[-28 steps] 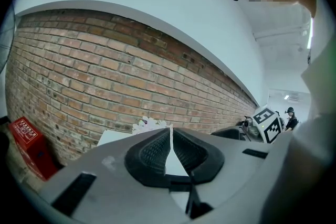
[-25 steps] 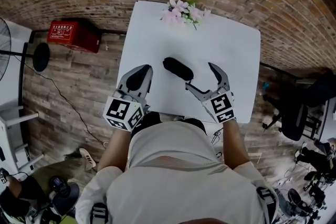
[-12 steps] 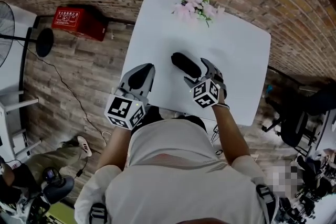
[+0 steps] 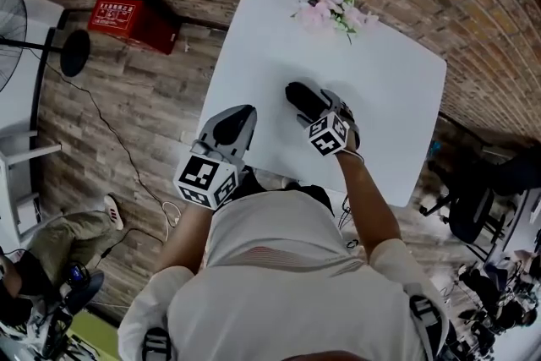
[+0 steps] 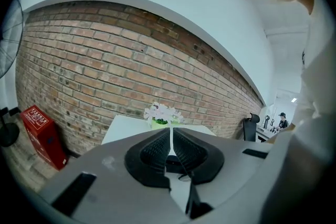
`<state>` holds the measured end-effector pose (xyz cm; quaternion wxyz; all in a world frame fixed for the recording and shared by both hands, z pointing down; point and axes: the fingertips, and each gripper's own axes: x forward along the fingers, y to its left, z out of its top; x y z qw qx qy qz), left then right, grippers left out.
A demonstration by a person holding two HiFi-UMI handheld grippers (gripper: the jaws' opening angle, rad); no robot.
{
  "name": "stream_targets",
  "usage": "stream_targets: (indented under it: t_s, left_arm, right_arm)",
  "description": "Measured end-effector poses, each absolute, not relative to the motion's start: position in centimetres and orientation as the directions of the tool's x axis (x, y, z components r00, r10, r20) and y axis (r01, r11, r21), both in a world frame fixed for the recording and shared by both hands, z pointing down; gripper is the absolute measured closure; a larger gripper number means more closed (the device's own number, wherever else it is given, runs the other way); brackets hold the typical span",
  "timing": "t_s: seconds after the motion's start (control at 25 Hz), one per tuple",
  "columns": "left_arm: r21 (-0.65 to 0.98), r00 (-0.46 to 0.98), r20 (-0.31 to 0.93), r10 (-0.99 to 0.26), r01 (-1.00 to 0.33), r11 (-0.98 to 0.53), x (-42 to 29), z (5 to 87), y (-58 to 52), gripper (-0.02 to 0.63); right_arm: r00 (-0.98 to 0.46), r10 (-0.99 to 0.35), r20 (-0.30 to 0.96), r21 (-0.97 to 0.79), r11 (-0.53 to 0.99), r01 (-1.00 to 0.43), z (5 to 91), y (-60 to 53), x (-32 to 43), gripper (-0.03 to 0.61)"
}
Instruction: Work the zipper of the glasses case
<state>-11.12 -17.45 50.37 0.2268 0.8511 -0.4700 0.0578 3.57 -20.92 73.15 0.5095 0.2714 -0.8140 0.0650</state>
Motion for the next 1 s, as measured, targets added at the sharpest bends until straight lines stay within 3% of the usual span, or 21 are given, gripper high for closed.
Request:
stream_targets:
  t_s: [0.2,0.4,0.8,1.0]
  left_arm:
    - [0.331,0.560,0.312,-0.767,-0.821,-0.465,-11.1,50.3,-17.6,0.586]
    - [0.337,0.563,0.313,-0.765,-0.819,-0.465,-11.1,50.4,-17.7,0.586]
    - [0.332,0.570,0.303,-0.764,-0.814,-0.477,-10.4,50.0,-17.9,0.586]
    - [0.325,0.573,0.279,-0.771,-0.811,-0.486,-10.4,49.0,-18.6,0.586]
  right_arm:
    - [-0.332,-0.358,0.873,0.160,0.851,-0.500,74.0,-20.7,3.2,0.139]
    - [-0.326,-0.388,0.862,0.177,0.834,-0.523,73.9,-21.1,3.6,0.241]
    - [-0.374,-0.411,0.831,0.143,0.808,-0.572,71.8,-21.2,3.9,0.255]
    - [-0.494,-0.446,0.747,-0.002,0.741,-0.671,66.7,-21.4,3.9,0.255]
